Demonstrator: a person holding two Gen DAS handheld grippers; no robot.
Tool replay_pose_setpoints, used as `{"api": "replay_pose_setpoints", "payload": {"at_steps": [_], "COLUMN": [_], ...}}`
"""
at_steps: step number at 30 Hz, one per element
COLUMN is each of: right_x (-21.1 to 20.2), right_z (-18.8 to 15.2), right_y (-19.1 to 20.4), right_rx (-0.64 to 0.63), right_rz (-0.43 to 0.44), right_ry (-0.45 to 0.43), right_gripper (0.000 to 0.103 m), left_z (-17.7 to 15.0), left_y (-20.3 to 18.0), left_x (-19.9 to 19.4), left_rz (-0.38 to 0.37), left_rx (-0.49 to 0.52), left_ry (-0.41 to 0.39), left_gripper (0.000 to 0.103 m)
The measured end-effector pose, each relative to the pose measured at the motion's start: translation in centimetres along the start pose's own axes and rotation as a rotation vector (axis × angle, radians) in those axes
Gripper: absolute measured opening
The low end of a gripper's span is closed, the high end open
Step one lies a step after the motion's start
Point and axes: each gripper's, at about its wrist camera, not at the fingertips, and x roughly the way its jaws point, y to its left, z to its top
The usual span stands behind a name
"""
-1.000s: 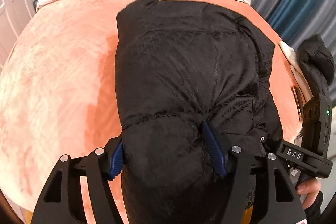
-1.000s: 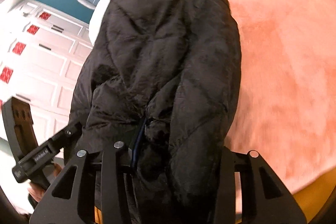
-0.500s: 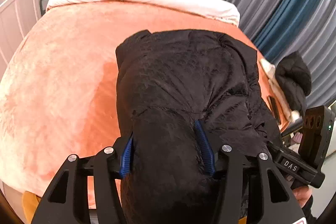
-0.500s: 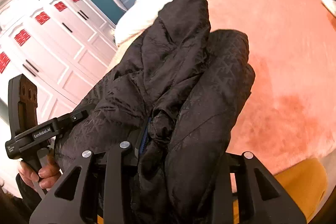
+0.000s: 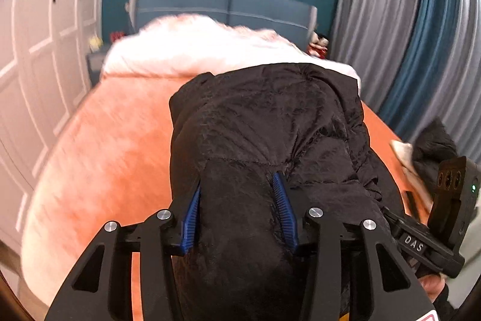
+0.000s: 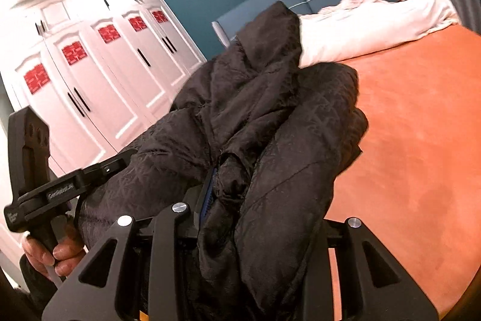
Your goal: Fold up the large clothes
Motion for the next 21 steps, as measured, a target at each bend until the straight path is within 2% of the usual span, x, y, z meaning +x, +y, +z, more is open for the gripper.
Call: {"api": "replay_pose_setpoints", "payload": {"at_steps": [2, 3, 5, 6, 7, 10, 12, 14, 19, 21], "right_x": [3.8, 5.8, 9.4, 9.8, 9.4, 6.7, 5.7, 6.3, 11.1, 14.7], "right_z": [-0.2, -0.8, -2.7, -4.0, -4.6, -5.9, -5.1, -3.1, 1.3, 2.9], "right_y": [-1.6, -3.0, -5.8, -7.1, -7.6, -8.8, -7.8, -5.3, 2.3, 4.5], "right_rx": [0.046, 0.072, 0.122, 0.150, 0.157, 0.159, 0.099, -0.020, -0.324, -0.427], "right_rz": [0.000, -0.034, -0.157, -0.233, -0.261, -0.324, -0.315, -0.294, -0.230, -0.252], "right_ry": [0.053, 0.101, 0.233, 0.265, 0.258, 0.237, 0.237, 0.243, 0.239, 0.246], "right_gripper": [0.041, 0.047, 0.047, 0.045, 0.045, 0.043, 0.019, 0.010, 0.009, 0.009], "left_z": [0.0, -0.8, -3.6, -5.1, -7.0, -9.5, -10.5, -10.4, -9.4, -9.1], "left_y": [2.2, 3.7, 6.2, 7.4, 8.9, 10.6, 10.8, 9.9, 7.7, 7.3], "left_x": [2.5, 4.7, 9.3, 10.7, 11.2, 10.4, 9.7, 9.6, 9.6, 10.1], "left_rz": [0.062, 0.088, 0.160, 0.193, 0.189, 0.156, 0.138, 0.109, 0.092, 0.104], "left_rx": [0.015, 0.012, -0.003, -0.032, -0.085, -0.181, -0.217, -0.240, -0.198, -0.175], "left_ry": [0.008, 0.046, 0.163, 0.214, 0.252, 0.260, 0.264, 0.251, 0.220, 0.230], "left_gripper": [0.048, 0.053, 0.052, 0.050, 0.049, 0.049, 0.049, 0.049, 0.050, 0.050]}}
